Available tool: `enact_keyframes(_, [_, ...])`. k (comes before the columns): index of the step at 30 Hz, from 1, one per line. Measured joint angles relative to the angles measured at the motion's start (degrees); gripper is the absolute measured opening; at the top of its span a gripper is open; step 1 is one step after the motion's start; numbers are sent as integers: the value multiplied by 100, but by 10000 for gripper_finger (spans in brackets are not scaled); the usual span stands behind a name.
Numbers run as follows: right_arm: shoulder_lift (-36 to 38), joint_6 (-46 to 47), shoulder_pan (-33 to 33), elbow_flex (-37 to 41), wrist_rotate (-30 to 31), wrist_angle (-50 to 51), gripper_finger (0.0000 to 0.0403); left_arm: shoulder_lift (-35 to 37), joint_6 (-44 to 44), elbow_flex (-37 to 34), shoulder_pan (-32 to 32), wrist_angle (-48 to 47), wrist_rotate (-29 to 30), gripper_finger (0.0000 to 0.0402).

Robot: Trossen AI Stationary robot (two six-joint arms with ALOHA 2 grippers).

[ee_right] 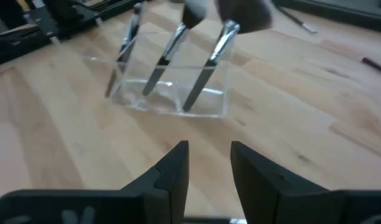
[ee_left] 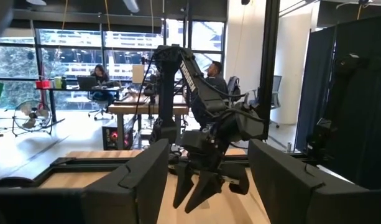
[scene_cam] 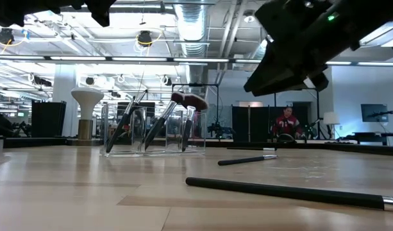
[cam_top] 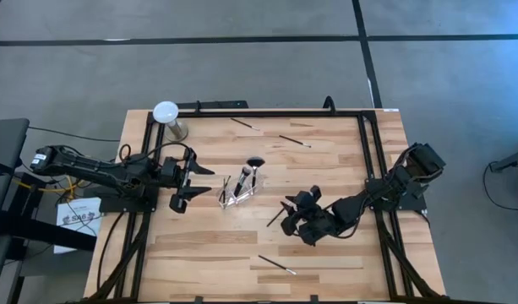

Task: Put items in baskets/containers
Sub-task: Put the black eyeshadow brush into the left section of the transparent organizer

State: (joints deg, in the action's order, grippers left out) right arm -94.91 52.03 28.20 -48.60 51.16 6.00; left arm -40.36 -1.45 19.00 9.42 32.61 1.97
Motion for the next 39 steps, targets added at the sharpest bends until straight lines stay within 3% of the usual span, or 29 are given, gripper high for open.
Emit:
enact_keyframes(4, [0,-254,-456,0,-306,68,106,0,-4,0,-120,-1,4,218])
enact_keyframes(11, [0,-448,-1442,0,-2021,533,88,0,19,0,-154,-79,1,218])
enact_keyframes(22, [459,59,-1877,-2,-1812,2264,63,0,-20,0,-262,-85,0,218])
enact_keyframes(30, [542,-1236,-2634,-4,-1851,2608,63,0,-1,0,-519,-192,-1,218])
enact_keyframes(39, [561,-3302,-4140,-2,-2854,2668,63,0,41,0,-781,-220,-1,218])
